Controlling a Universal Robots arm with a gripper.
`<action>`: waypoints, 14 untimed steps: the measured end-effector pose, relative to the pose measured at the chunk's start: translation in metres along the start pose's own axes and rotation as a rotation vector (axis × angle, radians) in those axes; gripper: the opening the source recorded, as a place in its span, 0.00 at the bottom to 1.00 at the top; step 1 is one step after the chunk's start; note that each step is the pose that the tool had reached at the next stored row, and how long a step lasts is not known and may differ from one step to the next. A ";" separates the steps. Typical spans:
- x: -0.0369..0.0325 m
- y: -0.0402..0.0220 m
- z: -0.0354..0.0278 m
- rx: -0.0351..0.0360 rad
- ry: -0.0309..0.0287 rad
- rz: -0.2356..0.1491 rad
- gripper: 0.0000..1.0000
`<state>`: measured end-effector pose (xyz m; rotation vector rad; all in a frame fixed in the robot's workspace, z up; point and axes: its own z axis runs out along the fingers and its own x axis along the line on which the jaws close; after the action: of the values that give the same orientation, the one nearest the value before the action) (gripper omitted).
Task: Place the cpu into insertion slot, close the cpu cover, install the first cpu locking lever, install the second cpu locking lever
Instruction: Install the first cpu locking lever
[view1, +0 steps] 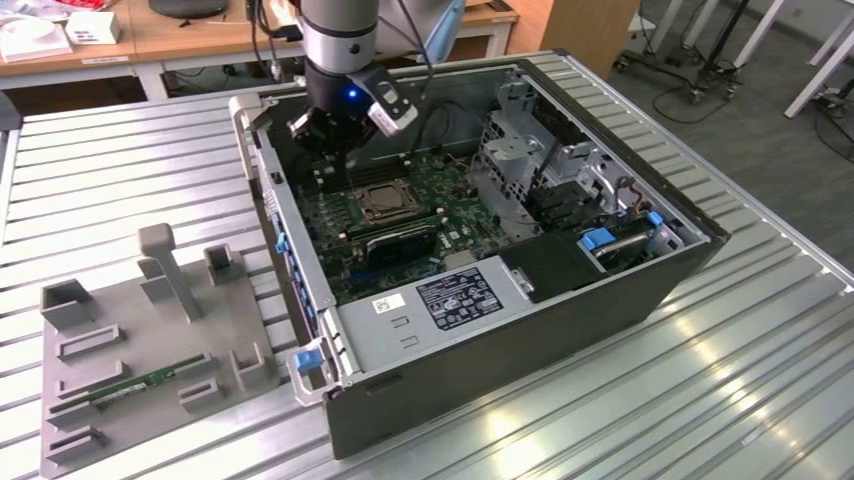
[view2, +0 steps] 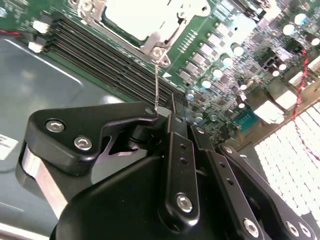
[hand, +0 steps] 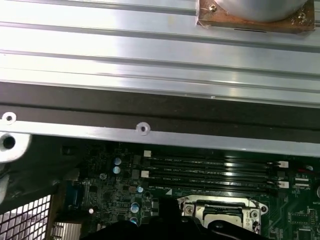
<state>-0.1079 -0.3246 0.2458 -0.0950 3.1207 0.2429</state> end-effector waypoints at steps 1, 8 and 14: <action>-0.0022 -0.0001 0.0000 -0.0006 0.0000 0.000 0.11; -0.0307 -0.0019 0.0006 -0.0025 -0.0002 0.000 0.11; -0.0440 -0.0031 0.0023 -0.0027 -0.0003 0.000 0.11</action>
<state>-0.0637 -0.3246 0.2436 -0.0953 3.1201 0.2472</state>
